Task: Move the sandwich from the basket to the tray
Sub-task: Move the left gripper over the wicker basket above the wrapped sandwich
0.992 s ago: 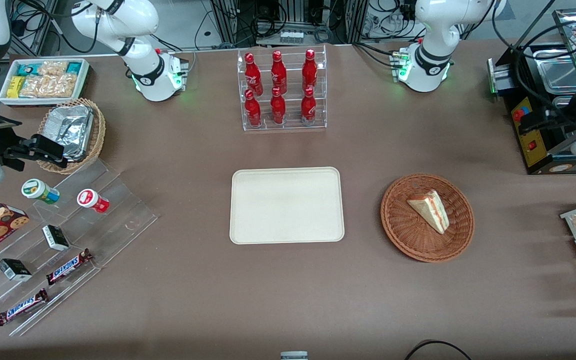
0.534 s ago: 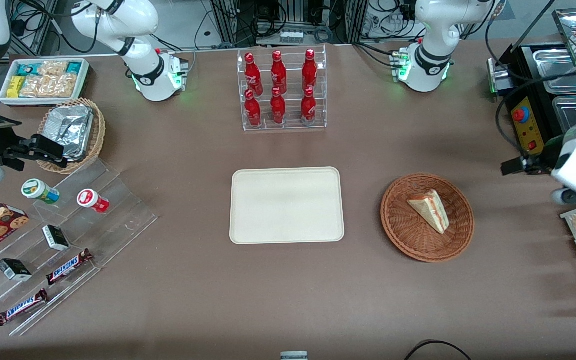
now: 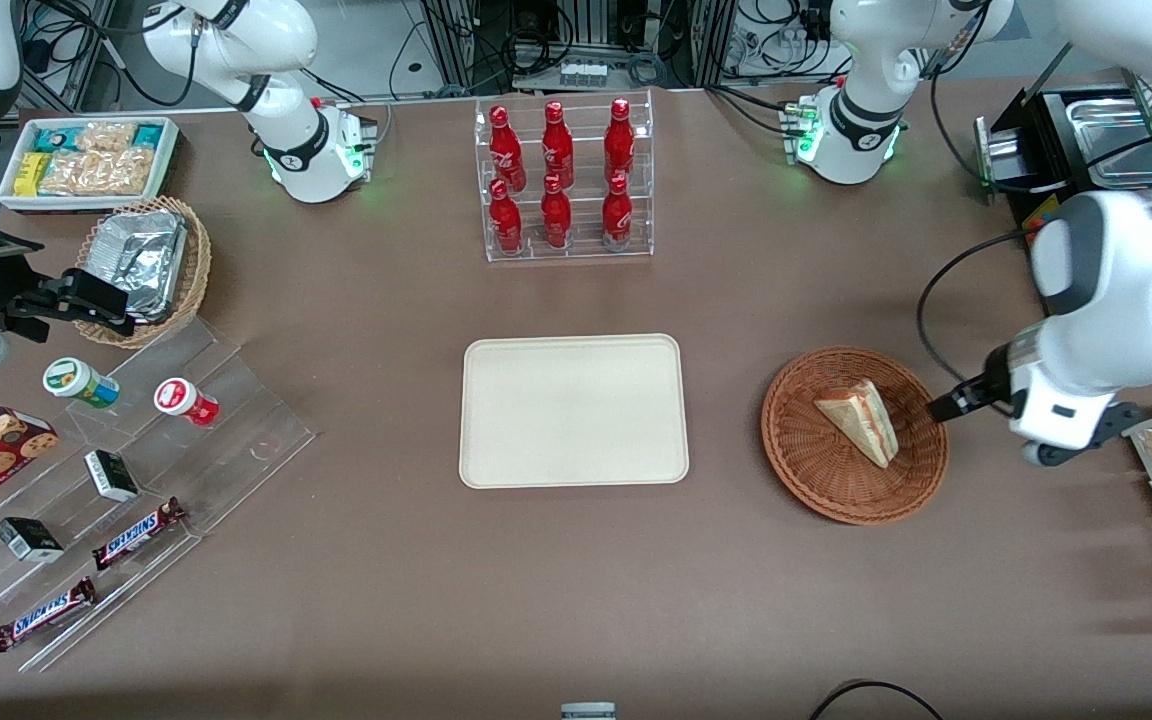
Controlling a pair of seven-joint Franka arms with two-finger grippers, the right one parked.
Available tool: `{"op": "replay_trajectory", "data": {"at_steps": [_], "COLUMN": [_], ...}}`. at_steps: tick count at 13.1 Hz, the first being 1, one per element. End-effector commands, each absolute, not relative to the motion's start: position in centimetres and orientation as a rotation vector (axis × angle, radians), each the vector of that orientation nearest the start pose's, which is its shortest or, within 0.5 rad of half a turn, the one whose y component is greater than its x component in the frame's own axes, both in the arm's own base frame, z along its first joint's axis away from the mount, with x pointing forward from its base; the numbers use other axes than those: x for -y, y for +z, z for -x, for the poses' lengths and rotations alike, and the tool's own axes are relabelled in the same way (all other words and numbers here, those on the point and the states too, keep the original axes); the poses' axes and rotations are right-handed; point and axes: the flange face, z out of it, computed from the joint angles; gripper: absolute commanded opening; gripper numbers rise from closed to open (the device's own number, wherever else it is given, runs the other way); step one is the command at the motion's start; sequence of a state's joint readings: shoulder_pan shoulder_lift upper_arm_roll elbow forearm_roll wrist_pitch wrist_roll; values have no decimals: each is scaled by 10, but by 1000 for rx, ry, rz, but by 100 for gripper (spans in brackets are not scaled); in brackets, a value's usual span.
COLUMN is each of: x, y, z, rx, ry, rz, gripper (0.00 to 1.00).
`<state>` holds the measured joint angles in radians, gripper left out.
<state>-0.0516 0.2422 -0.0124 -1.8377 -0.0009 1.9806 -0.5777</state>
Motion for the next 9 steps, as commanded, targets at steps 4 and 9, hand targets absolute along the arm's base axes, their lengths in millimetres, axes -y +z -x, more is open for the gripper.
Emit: {"op": "replay_trajectory", "data": {"at_steps": [4,9], "x": [85,90], "y": [325,296], "z": [-603,-579], "rx": [1169,1195], "ry": [75,101], "rz": [2892,2854], "gripper": [100,100]}}
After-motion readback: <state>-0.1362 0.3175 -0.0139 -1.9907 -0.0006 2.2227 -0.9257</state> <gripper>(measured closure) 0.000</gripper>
